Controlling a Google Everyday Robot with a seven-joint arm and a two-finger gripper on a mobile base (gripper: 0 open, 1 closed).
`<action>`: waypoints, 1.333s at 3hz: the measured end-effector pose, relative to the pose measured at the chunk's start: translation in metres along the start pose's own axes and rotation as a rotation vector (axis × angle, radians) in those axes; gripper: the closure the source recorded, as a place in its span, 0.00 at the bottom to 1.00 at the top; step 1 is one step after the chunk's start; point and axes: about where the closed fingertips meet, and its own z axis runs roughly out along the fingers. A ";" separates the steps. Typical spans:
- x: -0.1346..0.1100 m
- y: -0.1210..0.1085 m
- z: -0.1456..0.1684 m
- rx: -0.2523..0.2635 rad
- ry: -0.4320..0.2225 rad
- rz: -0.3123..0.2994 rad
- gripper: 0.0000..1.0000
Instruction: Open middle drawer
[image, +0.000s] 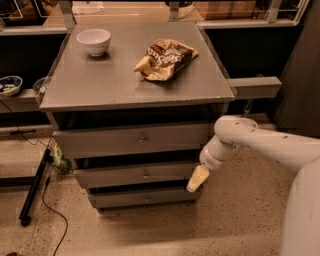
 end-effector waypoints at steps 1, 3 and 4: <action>0.007 0.007 0.003 -0.015 -0.012 -0.017 0.00; 0.030 0.034 -0.010 -0.038 -0.079 -0.084 0.00; 0.013 0.022 -0.002 -0.045 -0.114 -0.115 0.00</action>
Offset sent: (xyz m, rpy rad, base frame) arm -0.0868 -0.0242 0.0187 0.1414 -0.0695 0.1312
